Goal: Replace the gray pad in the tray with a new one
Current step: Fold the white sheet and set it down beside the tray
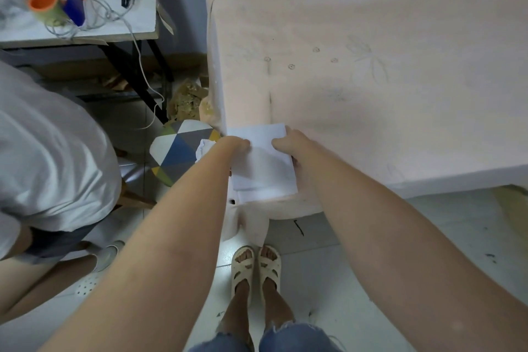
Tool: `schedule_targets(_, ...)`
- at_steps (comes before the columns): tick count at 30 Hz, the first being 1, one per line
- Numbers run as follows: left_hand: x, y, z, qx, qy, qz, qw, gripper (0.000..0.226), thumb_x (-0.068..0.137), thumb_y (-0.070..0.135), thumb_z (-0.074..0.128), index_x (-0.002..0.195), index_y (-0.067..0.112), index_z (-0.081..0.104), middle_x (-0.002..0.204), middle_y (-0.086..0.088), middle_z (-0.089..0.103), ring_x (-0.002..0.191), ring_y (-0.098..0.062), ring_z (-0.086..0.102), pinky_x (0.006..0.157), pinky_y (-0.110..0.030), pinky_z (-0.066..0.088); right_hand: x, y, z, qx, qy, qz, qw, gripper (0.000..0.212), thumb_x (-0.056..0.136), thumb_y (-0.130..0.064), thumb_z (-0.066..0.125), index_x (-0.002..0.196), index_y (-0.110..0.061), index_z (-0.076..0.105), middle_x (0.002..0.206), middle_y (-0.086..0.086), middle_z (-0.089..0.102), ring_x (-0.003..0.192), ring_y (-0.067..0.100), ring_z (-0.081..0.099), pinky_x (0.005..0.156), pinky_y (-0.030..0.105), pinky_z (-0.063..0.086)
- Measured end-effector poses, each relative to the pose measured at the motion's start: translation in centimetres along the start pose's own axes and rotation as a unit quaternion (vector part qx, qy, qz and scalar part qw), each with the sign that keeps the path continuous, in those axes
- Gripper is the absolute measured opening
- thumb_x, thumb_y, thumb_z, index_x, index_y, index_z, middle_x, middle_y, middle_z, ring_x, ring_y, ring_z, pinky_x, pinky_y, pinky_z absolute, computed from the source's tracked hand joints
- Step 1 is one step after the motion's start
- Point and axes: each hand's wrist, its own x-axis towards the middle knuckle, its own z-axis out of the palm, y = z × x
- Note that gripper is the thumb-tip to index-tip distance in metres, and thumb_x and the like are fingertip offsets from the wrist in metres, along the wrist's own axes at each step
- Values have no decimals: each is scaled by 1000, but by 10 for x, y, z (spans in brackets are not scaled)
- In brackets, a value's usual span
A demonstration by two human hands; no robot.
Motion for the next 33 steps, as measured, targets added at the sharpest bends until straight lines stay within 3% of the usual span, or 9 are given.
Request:
schedule_targets(3, 6, -5, -1, -47, 6, -24, 999, 54, 89, 48, 46, 120, 4, 51, 106, -16, 64, 72, -28, 60, 82, -34, 53, -1, 0, -2, 46, -6, 15, 999, 50, 85, -23, 53, 134, -12, 45, 127, 10, 58, 114, 31, 57, 99, 40, 46)
schedule_targets(5, 11, -8, 0, -101, 15, -6, 995, 53, 85, 46, 53, 122, 7, 49, 102, -13, 62, 79, -29, 62, 84, -36, 53, -2, 1, -2, 74, -6, 20, 997, 50, 82, -22, 56, 131, -12, 48, 123, 10, 60, 110, 31, 59, 97, 42, 48)
schedule_targets(10, 8, -15, 3, -215, 54, 22, 975, 80, 76, 42, 69, 139, 9, 33, 127, -12, 52, 111, -34, 54, 84, -38, 47, 1, 6, 1, 148, 3, 25, 989, 43, 78, -23, 63, 116, -5, 56, 112, 13, 65, 100, 31, 63, 93, 43, 51)
schedule_targets(12, 9, -17, 6, -250, 50, 28, 966, 81, 76, 34, 74, 138, 7, 31, 130, -12, 48, 112, -33, 51, 82, -41, 43, 1, 8, 2, 157, -1, 23, 987, 34, 76, -24, 66, 105, -8, 57, 110, 12, 66, 97, 30, 64, 92, 43, 51)
schedule_targets(15, 9, -17, 7, -293, 66, 82, 950, 59, 74, 17, 78, 120, 6, 44, 123, -11, 54, 98, -25, 52, 78, -35, 43, -2, 9, 2, 157, 8, 13, 988, 38, 72, -22, 71, 105, -11, 54, 111, 10, 64, 100, 30, 62, 93, 44, 51)
schedule_targets(21, 12, -12, 12, -260, 71, 139, 953, 61, 73, 16, 78, 122, 7, 44, 105, -4, 52, 90, -21, 48, 76, -29, 40, -10, 15, -2, 143, 39, 10, 989, 48, 71, -23, 72, 113, -8, 55, 111, 11, 64, 99, 30, 62, 92, 44, 51)
schedule_targets(25, 14, -7, 17, -228, 62, 171, 957, 51, 71, 17, 79, 106, 11, 43, 85, 2, 50, 71, -13, 48, 55, -25, 38, -13, 23, -6, 167, 71, -6, 983, 52, 77, -18, 72, 124, -7, 53, 122, 13, 60, 111, 31, 58, 98, 44, 46)
schedule_targets(27, 15, 0, 22, -191, 57, 186, 962, 51, 70, 21, 79, 104, 10, 42, 81, 3, 46, 75, -18, 48, 55, -26, 37, -13, 30, -10, 181, 85, 1, 980, 57, 79, -16, 72, 129, -5, 49, 127, 14, 57, 116, 31, 55, 100, 44, 44)
schedule_targets(33, 17, 26, 50, -97, 43, 237, 966, 64, 71, 26, 79, 117, 3, 41, 103, -10, 50, 98, -27, 51, 74, -34, 41, -17, 61, -19, 251, 165, 25, 953, 61, 77, -9, 74, 129, 0, 45, 126, 15, 55, 117, 29, 54, 89, 34, 46)
